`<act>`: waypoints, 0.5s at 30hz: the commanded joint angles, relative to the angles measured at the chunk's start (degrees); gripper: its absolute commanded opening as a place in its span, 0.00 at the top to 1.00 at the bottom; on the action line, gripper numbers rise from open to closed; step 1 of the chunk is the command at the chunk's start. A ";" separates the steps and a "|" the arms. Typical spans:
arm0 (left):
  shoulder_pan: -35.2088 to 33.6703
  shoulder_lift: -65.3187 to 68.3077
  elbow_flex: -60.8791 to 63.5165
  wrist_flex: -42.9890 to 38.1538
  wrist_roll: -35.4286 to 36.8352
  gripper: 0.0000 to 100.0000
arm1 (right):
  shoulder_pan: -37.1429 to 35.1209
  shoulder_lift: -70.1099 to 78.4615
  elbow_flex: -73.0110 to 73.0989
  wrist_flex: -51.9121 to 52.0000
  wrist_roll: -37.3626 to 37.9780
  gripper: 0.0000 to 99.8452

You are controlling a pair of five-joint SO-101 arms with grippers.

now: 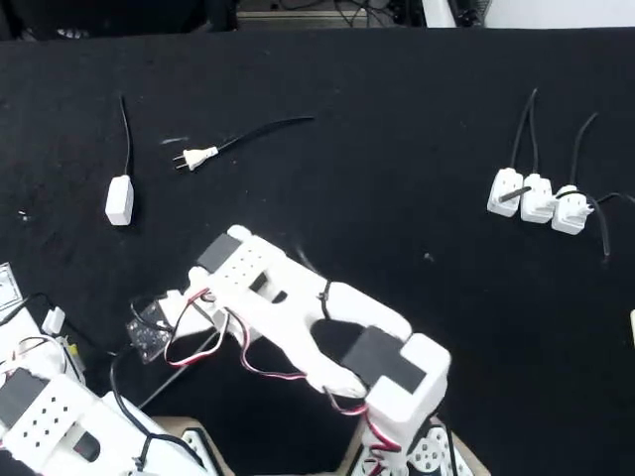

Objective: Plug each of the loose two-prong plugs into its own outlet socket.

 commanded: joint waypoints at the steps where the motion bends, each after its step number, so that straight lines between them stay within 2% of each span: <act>1: -0.75 -0.09 -3.38 0.44 -0.35 0.82 | 1.76 0.84 -3.21 -2.37 0.88 0.82; 4: -0.75 -0.09 -3.47 0.53 -0.35 0.82 | 4.57 1.27 -3.21 -5.54 -4.66 1.00; 5: -0.75 -0.09 -3.47 0.53 -0.35 0.82 | 5.71 0.92 -3.21 -6.77 -7.91 0.97; 10: -0.66 -0.09 -3.38 0.26 -0.18 0.82 | 12.04 -4.97 -2.42 -7.47 -25.58 0.99; 12: -0.13 -0.09 -3.12 0.26 -0.18 0.82 | 16.88 -9.63 -1.71 -5.63 -33.05 0.99; 15: 2.51 -0.09 -3.12 0.26 -0.44 0.82 | 28.04 -16.40 -0.92 -4.40 -42.55 0.99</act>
